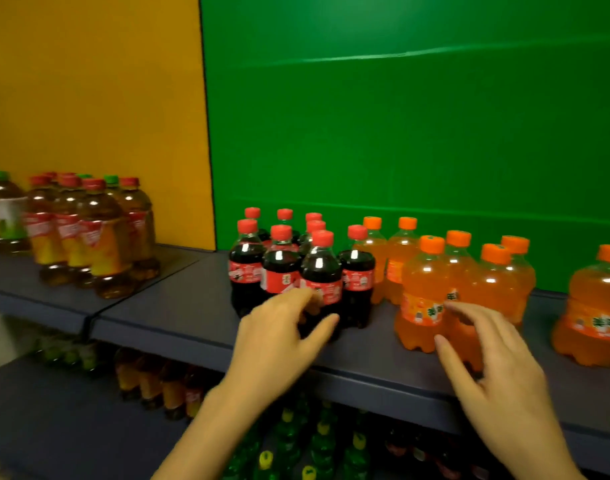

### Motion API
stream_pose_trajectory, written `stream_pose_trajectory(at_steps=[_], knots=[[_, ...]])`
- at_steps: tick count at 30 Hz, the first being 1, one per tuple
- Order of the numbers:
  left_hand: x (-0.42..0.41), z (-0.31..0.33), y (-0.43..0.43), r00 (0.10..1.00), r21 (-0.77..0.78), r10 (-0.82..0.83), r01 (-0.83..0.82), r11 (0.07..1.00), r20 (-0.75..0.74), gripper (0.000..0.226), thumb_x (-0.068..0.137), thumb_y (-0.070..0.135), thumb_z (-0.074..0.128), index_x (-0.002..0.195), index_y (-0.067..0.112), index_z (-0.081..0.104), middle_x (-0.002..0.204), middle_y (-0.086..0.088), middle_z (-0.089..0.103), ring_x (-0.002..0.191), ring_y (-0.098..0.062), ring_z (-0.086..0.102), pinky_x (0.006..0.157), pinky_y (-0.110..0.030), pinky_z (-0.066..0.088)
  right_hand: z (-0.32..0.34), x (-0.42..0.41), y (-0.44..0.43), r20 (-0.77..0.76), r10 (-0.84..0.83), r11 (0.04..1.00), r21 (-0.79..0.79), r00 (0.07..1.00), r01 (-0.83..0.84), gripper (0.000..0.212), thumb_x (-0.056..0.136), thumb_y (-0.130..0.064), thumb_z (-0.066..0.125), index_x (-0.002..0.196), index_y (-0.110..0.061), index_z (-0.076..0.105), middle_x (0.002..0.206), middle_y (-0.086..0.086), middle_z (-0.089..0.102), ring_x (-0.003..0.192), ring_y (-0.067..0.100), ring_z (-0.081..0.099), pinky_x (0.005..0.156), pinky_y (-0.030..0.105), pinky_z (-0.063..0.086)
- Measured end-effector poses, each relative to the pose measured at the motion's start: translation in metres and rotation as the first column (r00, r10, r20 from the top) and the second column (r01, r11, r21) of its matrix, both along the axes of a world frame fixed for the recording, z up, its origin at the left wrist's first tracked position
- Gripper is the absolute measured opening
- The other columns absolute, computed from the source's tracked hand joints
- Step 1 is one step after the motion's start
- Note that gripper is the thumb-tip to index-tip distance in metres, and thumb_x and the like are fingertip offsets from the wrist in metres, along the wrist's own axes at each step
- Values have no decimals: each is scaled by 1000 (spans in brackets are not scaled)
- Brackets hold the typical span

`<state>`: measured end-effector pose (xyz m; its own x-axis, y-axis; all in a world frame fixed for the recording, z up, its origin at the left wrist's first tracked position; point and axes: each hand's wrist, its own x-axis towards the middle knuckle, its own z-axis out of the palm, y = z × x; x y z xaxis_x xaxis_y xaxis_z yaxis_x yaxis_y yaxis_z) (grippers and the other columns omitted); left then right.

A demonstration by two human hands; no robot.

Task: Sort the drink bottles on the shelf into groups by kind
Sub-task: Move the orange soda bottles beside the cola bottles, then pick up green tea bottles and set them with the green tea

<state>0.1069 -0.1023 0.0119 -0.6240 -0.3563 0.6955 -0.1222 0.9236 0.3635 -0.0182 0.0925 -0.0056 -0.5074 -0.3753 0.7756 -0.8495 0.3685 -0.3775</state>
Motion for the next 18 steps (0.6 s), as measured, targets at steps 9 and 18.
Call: stream_pose_trajectory(at_steps=[9, 18], knots=[[148, -19, -120, 922, -110, 378, -368, 923, 87, 35, 78, 61, 40, 85, 32, 58, 76, 16, 62, 72, -8, 61, 54, -28, 47, 10, 75, -107, 55, 236, 927, 286, 970, -242, 25, 88, -41, 48, 112, -39, 52, 107, -28, 51, 102, -4, 50, 77, 22, 45], [297, -31, -205, 850, -83, 491, -485, 871, 189, 21, 80, 59, 52, 79, 38, 52, 69, 21, 58, 73, -5, 61, 58, -30, 50, 1, 181, -253, 140, 405, 862, 271, 903, -429, 20, 90, -40, 49, 110, -37, 54, 105, -26, 53, 99, -3, 51, 76, 19, 40]])
